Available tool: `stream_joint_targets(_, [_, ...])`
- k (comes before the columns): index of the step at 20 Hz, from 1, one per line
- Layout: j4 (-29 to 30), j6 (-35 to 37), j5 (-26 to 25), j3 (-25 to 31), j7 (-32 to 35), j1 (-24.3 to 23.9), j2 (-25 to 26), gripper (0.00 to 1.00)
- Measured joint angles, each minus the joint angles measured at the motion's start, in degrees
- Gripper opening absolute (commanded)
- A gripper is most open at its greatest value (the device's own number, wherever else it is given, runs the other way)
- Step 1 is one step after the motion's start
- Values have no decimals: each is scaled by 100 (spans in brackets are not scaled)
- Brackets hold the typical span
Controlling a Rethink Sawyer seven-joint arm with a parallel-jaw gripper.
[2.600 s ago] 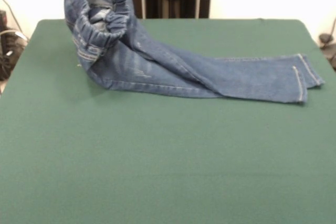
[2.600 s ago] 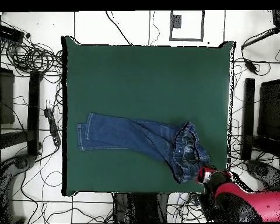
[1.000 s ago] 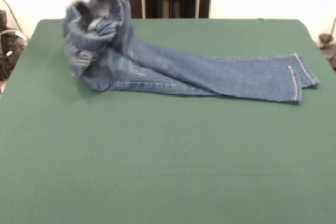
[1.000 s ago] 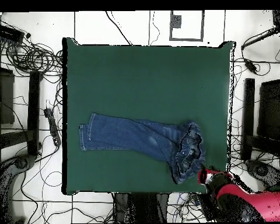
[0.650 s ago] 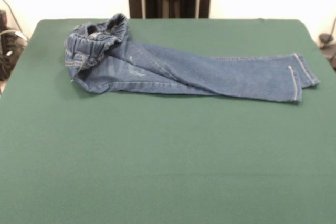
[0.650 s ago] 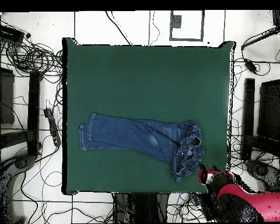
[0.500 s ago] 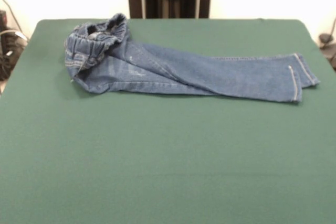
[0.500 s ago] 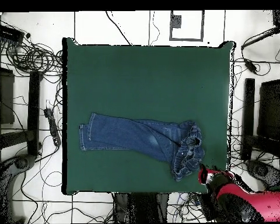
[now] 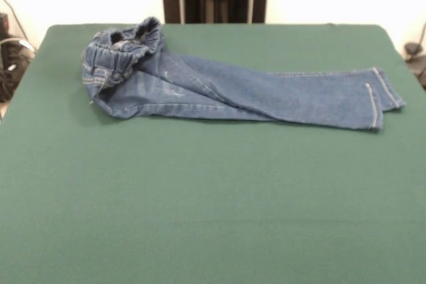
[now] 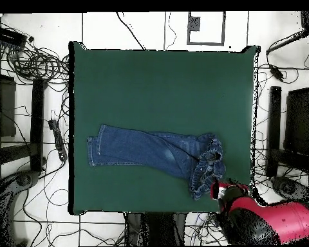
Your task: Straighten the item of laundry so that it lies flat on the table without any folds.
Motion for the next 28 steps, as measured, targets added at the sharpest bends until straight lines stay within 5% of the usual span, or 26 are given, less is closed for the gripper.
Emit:
stream_joint_targets(9, [42,-4,227,-572,11,1694,-535,100])
stream_joint_targets(16, [37,-82,229,-1557,190,3224,-649,100])
stream_joint_targets(17, [34,-119,229,-1749,223,3460,-649,0])
stream_joint_targets(28, [-74,-621,231,-3061,584,4663,-597,0])
